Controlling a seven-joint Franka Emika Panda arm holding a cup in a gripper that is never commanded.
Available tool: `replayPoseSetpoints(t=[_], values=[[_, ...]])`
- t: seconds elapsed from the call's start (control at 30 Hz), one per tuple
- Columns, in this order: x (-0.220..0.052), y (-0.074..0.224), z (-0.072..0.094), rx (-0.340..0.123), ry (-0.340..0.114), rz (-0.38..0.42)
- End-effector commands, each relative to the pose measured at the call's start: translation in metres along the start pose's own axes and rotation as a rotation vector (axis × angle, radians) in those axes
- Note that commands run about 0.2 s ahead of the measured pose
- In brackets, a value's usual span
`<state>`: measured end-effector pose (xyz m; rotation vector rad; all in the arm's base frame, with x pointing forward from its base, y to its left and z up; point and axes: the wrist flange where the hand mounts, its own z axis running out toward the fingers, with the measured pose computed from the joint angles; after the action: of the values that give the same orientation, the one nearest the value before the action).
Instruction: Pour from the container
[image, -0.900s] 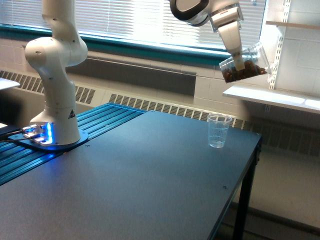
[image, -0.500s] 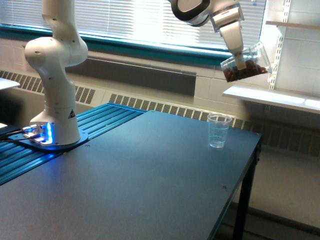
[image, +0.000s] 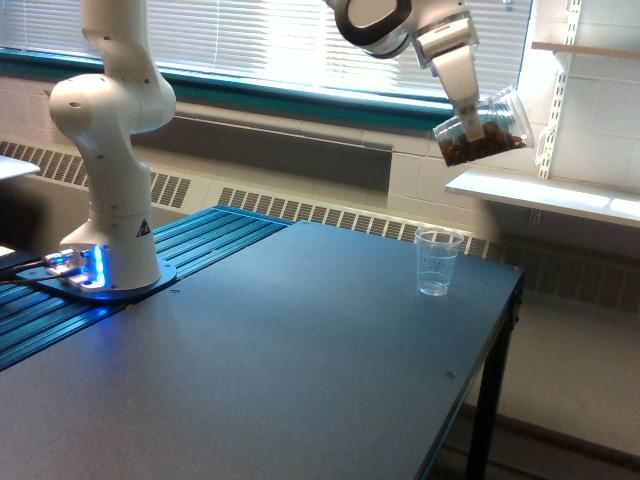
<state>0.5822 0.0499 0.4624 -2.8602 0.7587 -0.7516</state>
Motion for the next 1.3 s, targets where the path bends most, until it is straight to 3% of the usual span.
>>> replayPoseSetpoints(t=[0.03,0.9,1.3], values=[[-0.014,-0.005,-0.012,0.014,0.028,-0.029],[-0.109,-0.028,-0.027,0.036,0.019,-0.176],[-0.148,-0.039,-0.023,0.026,0.000,-0.261]])
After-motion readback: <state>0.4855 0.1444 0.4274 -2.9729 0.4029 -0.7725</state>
